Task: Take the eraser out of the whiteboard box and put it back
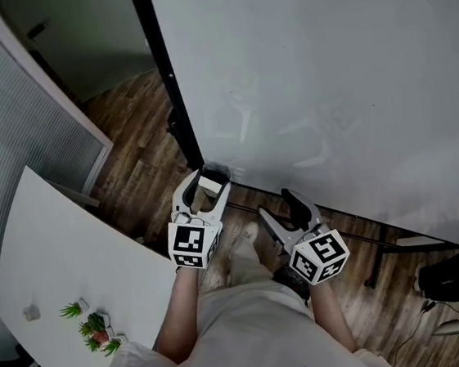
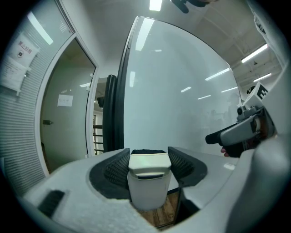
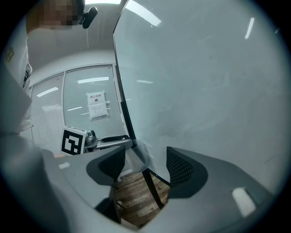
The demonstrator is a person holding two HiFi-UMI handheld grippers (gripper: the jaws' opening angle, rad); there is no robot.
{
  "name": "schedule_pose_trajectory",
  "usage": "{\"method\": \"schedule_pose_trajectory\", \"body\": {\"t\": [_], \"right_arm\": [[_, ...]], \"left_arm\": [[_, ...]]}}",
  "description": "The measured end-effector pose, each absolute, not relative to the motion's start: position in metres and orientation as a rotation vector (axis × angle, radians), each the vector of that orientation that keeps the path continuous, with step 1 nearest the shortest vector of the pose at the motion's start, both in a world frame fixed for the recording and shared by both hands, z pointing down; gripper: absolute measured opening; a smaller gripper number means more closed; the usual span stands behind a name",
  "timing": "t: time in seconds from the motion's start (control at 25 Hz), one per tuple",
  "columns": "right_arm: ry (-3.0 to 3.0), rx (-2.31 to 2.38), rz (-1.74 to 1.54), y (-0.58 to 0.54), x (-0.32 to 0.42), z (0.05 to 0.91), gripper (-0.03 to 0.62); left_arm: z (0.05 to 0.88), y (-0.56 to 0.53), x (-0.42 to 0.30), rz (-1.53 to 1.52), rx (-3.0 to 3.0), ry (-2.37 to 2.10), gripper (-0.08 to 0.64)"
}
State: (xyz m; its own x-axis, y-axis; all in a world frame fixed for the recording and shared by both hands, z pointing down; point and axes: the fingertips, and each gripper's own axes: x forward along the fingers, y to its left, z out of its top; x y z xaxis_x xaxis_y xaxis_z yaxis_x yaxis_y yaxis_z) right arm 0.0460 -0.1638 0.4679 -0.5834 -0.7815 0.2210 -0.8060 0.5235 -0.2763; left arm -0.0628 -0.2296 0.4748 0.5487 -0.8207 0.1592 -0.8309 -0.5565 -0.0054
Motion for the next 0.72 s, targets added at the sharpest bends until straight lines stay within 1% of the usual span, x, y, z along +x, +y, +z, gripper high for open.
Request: {"method": "schedule_pose_trajectory", "body": {"t": [0.72], "right_arm": [[-2.7, 1.393, 0.518, -0.156, 0.045, 0.462, 0.287]], "left_arm": [[0.46, -0.222, -0.065, 0.199, 2.716, -1.475, 0.261]]}}
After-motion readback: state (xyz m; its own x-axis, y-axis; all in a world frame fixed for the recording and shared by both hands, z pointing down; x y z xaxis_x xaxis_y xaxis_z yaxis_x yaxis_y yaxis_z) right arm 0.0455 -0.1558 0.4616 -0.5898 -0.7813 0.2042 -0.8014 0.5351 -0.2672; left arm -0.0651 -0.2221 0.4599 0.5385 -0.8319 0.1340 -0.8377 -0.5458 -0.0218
